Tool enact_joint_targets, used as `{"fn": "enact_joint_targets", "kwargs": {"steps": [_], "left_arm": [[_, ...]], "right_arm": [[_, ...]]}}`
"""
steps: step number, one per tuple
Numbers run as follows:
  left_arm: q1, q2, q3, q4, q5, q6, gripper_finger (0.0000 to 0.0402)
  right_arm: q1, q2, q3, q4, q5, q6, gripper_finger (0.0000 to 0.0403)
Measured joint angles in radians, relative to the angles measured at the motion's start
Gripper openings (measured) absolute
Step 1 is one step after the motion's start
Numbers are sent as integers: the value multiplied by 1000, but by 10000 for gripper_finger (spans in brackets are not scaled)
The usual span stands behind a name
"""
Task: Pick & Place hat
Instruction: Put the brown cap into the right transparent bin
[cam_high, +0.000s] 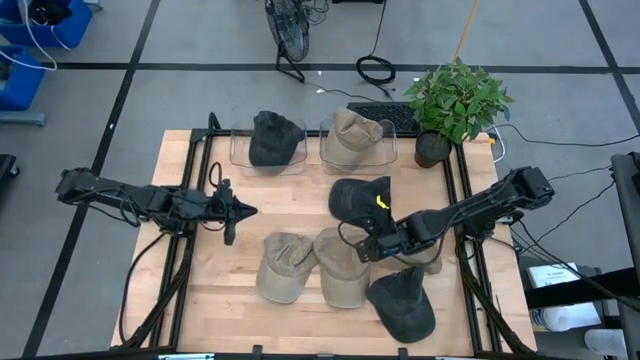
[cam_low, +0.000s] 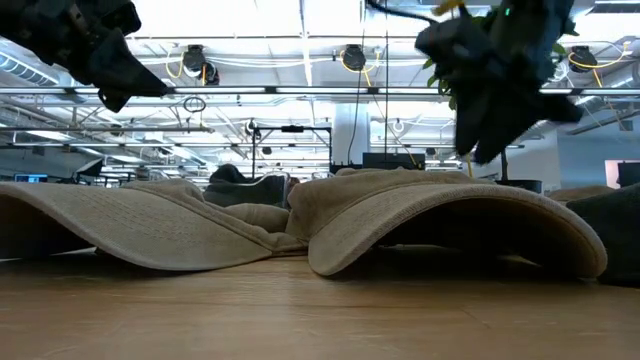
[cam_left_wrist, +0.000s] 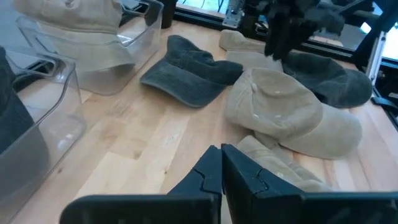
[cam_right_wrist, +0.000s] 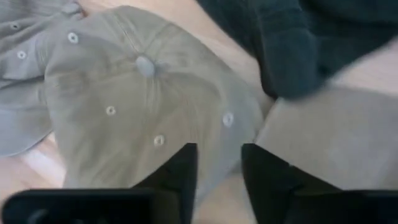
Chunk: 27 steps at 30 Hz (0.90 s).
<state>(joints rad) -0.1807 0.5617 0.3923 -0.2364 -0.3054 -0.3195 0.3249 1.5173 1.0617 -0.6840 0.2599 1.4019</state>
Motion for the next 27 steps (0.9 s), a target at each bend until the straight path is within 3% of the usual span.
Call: {"fn": "enact_joint_targets", "kwargs": {"steps": [6, 11, 18, 22, 27], "left_arm": [[23, 0, 0, 0, 0, -34, 6], [48, 0, 0, 1, -3, -81, 15], [70, 1, 0, 2, -11, -158, 7], [71, 1, 0, 2, -11, -216, 14], [70, 1, 0, 2, -11, -235, 5]], "right_arm": [[-44, -1, -88, 112, -38, -197, 217], [-88, 0, -113, 139, -59, -417, 258], [-149, -1, -112, 217, -241, -682, 260], [-157, -1, -139, 208, -238, -726, 248], [-161, -1, -235, 358, -279, -735, 237]]}}
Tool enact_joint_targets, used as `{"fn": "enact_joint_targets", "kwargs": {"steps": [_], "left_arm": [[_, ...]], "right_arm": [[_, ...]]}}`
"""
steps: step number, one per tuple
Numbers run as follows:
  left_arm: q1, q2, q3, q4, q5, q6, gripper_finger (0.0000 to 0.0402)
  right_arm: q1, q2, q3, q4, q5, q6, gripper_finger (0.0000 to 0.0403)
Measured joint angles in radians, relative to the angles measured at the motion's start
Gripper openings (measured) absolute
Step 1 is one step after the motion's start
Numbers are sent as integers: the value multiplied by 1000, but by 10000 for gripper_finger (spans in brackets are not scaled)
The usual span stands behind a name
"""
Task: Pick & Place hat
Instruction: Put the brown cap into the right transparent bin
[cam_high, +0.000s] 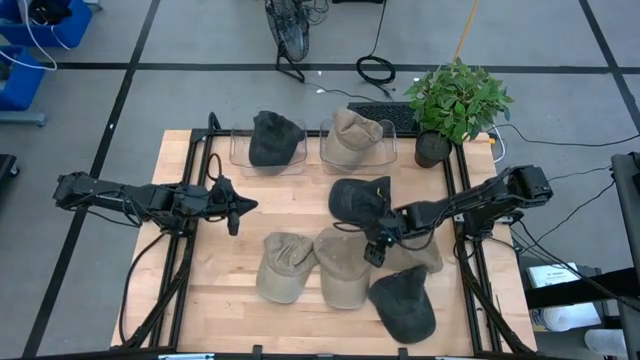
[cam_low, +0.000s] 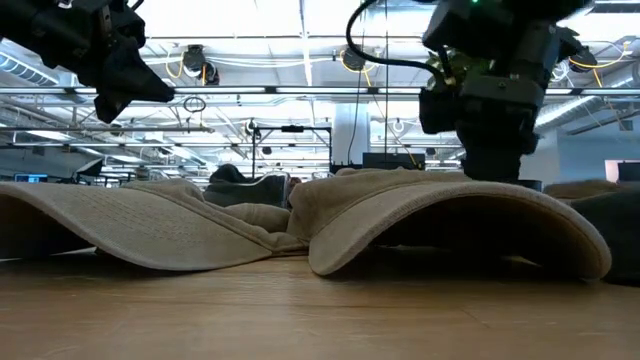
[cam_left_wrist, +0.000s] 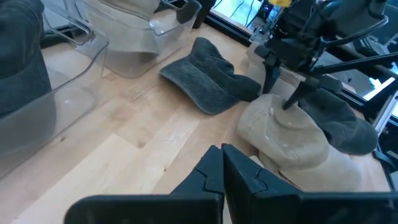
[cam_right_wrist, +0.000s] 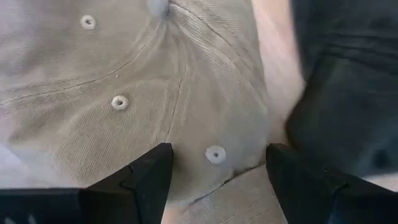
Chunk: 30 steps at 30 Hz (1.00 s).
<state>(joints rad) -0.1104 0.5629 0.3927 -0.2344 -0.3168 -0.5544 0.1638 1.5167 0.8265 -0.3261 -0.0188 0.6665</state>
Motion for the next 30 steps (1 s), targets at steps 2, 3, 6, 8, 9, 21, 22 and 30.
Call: {"fn": "enact_joint_targets", "kwargs": {"steps": [2, 3, 6, 8, 9, 21, 22, 30], "left_arm": [[0, 0, 0, 0, -6, -1, 12], [0, 0, 0, 0, -9, -1, 14], [0, 0, 0, 0, -25, -2, 9], [0, 0, 0, 0, -26, -1, 4], [0, 0, 0, 0, -29, -1, 4], [0, 0, 0, 0, -35, 33, 4], [0, 0, 0, 0, -35, 33, 5], [0, 0, 0, -1, -35, 38, 9]], "right_arm": [[0, 0, -32, 64, -9, -2, 232], [0, 0, -44, 86, -8, -2, 228], [0, 0, -70, 133, -5, -13, 208], [0, 0, -84, 158, -3, -27, 187], [0, 0, -91, 172, 4, -30, 174], [2, -33, -106, 204, 19, -22, 13], [2, -48, -106, 204, 18, -13, 12], [3, -295, -106, 208, 45, 29, 5]]}}
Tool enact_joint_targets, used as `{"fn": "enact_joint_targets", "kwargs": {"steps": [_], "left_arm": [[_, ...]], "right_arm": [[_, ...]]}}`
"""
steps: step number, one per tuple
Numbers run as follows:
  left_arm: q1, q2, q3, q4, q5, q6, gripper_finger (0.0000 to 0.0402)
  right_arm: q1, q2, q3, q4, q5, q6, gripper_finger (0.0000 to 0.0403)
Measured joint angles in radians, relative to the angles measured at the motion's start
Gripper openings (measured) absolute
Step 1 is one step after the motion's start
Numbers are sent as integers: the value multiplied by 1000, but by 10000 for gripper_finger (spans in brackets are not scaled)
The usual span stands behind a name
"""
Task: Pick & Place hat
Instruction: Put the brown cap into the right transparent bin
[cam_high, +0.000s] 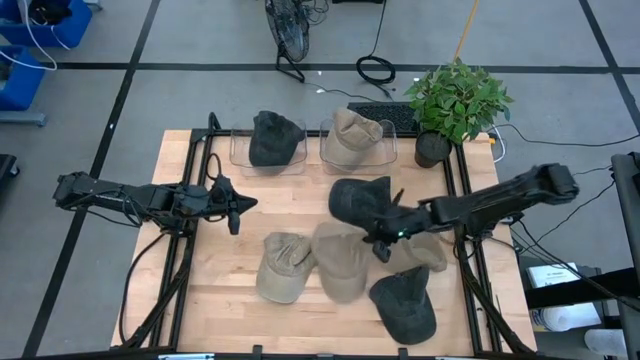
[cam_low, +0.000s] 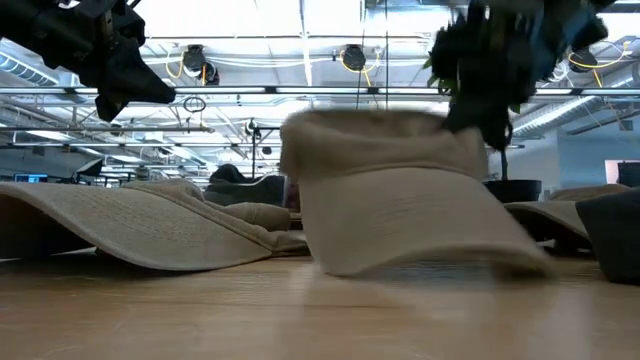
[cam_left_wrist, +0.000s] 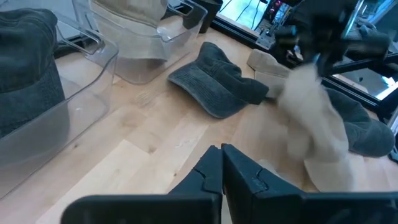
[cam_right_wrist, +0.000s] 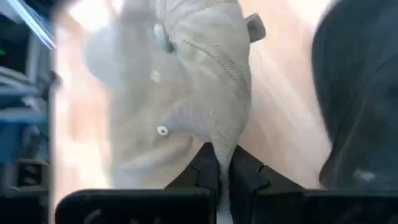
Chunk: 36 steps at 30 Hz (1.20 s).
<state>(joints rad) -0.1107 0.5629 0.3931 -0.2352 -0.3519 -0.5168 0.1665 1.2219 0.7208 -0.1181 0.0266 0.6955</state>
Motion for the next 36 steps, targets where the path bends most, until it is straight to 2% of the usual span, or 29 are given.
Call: {"fn": "enact_joint_targets", "kwargs": {"steps": [8, 14, 23, 28, 34, 36], "left_arm": [[0, 0, 0, 0, -38, 17, 11], [0, 0, 0, 0, -53, -4, 9], [0, 0, 0, 0, -95, -43, 10], [0, 0, 0, -2, -95, -2, 5], [1, 0, 0, -2, -104, 69, 9], [6, 0, 0, -2, -119, 104, 4]], "right_arm": [[-2, -229, 0, 1, 165, -43, 3], [-66, -270, 44, -1, 264, -158, 2], [-272, -186, 214, 1, 260, -447, 1], [-398, -127, 311, -9, 260, -624, 1], [-568, -38, 401, -14, 258, -724, 0], [-619, 3, 421, -12, 225, -724, 0]]}}
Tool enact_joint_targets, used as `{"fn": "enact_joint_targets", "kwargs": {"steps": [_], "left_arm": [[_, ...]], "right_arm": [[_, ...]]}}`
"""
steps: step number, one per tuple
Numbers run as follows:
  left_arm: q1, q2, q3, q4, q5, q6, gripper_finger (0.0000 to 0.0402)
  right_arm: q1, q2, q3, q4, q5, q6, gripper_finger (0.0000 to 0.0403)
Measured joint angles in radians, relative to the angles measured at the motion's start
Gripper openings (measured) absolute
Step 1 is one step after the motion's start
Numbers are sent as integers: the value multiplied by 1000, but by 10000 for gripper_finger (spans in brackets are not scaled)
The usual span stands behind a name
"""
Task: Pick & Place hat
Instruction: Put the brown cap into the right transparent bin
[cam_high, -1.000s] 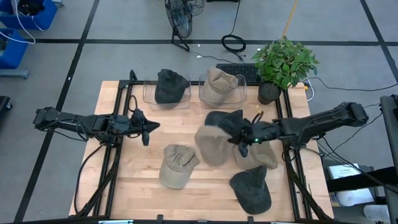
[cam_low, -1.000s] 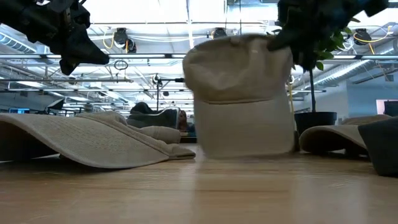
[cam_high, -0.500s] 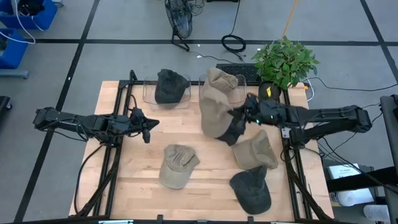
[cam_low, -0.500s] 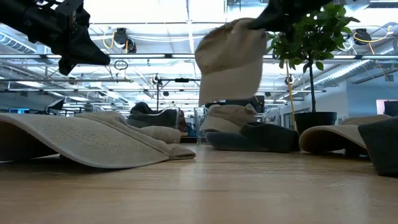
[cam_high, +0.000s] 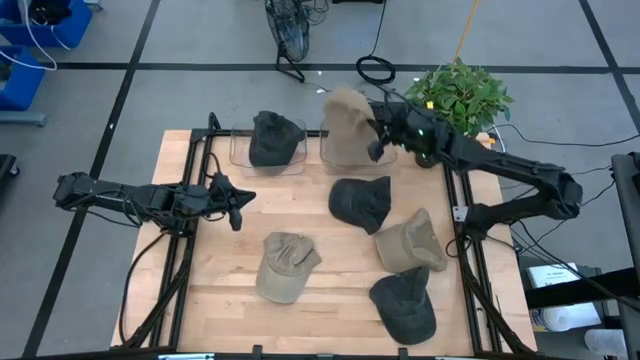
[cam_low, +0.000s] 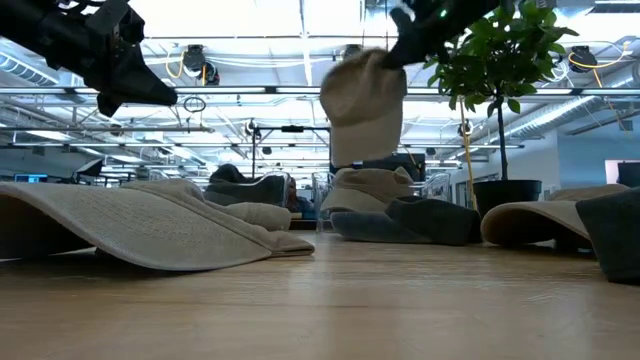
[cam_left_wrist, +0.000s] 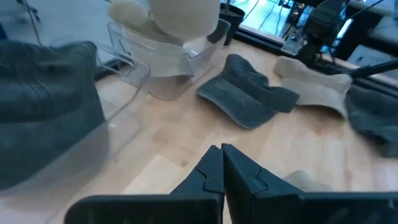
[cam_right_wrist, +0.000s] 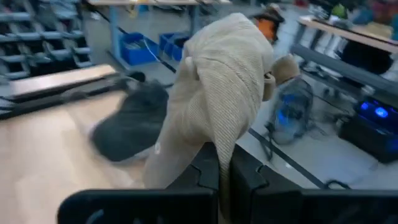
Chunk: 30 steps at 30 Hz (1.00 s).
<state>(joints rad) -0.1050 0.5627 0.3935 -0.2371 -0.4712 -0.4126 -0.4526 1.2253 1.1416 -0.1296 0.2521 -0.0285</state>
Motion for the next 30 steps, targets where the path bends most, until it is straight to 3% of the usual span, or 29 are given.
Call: {"fn": "enact_joint_targets", "kwargs": {"steps": [3, 10, 16, 25, 30], "left_arm": [[22, 0, 0, 0, -29, 31, 8], [85, 0, 0, -8, -27, 52, 6], [111, 0, 0, -7, 1, 57, 6], [133, 0, 0, -3, 29, 68, 13], [133, 0, 0, -3, 29, 63, 6]], "right_arm": [[-57, 56, 4, 34, -86, 5, 0], [-116, 170, -36, 53, -99, 14, 0], [-120, 186, -107, 39, 5, 25, 0], [-116, 179, -123, -28, 14, 52, 8], [-89, 141, -124, -88, 85, 54, 16]]}}
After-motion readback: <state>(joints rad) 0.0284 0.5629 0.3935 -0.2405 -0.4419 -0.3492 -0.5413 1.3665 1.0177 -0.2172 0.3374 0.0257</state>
